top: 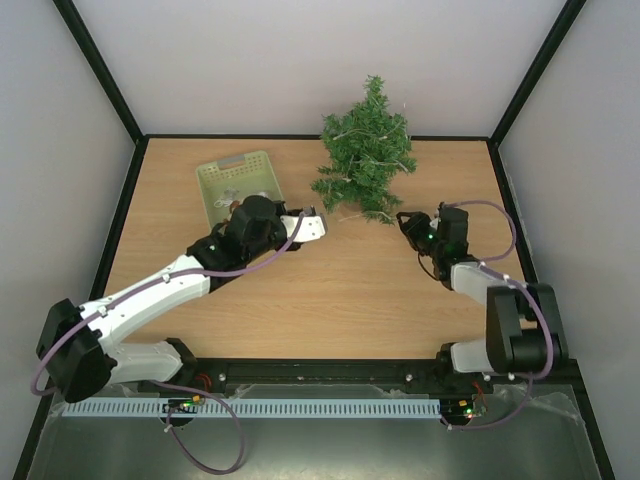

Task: Decorate the small christmas tree
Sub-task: Wrap the decoration item around the Christmas tree.

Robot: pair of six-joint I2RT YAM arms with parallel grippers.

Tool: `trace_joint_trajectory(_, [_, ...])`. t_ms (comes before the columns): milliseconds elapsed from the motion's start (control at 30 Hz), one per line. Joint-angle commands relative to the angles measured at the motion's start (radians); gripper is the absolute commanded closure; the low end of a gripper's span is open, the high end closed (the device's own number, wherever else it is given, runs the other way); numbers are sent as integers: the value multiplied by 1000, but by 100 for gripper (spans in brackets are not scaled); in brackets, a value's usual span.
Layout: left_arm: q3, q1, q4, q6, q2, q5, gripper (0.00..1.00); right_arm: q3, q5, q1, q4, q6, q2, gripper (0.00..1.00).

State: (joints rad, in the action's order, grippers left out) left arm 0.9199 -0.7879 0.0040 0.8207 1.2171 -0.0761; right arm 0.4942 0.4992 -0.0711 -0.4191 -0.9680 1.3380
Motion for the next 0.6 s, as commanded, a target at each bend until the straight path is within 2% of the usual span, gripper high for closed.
trace_joint_trajectory(0, [54,34,39,48,34,-33,97,1,45,-1,-226,-89,109,64])
trace_joint_trajectory(200, [71,68,61,64,58,-37,98,46,46,-59,-375,-188,269,57])
trace_joint_trajectory(433, [67,85,63,82,72,-54,98,45,42,-100,-694,-387,452,59])
trace_joint_trajectory(567, [58,116,104,87,82,-50,98,83,50,-108,-744,-396,537,59])
